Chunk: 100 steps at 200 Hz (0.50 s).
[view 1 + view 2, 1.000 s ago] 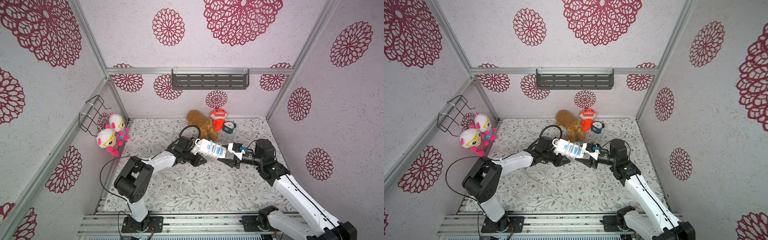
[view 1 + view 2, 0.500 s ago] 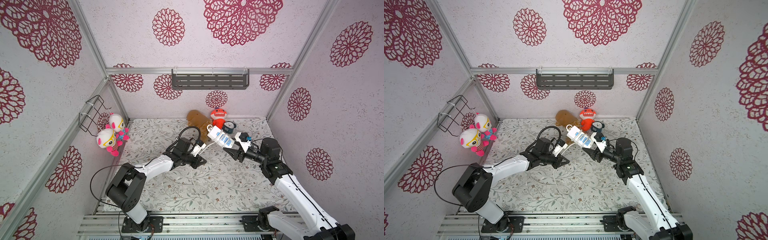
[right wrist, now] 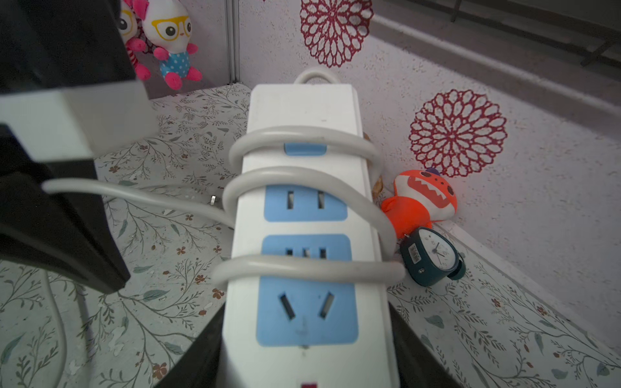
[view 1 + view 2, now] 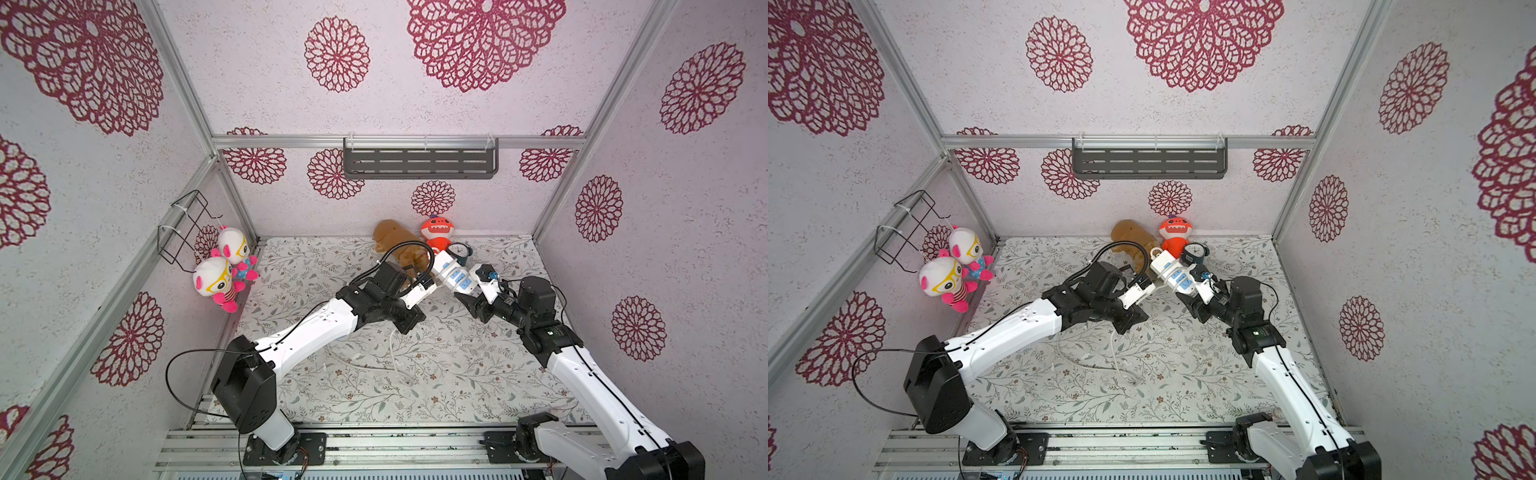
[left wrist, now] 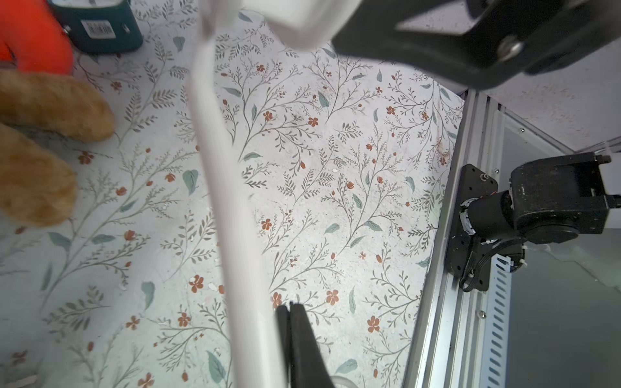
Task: Wrap the cord around the power strip
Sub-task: Wrap the power cord around the power strip.
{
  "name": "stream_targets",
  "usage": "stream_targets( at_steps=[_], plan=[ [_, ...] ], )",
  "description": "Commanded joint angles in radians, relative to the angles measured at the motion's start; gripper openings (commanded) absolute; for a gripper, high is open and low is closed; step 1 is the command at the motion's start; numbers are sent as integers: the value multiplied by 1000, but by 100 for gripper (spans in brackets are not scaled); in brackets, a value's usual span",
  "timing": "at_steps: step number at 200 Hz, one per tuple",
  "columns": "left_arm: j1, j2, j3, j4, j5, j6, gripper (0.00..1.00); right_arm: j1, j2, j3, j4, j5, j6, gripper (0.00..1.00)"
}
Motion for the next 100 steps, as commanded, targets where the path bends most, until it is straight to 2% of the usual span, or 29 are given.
stream_targets(
  at_steps=[1, 21, 52, 79, 100],
  plan=[
    [-15, -45, 81, -138, -50, 108, 3, -18, 7, 2, -61, 68, -93, 26],
    [-36, -23, 163, -201, -63, 167, 5, -12, 15, 1, -115, 50, -118, 25],
    [-74, 68, 340, -321, -70, 260, 7, 14, 36, 9, -136, 60, -73, 26],
    [-117, 169, 493, -467, -56, 310, 7, 19, 27, 11, -92, 125, 31, 26],
    [-137, 194, 504, -489, -57, 313, 6, 4, 2, -8, -13, 106, 114, 25]
  ],
)
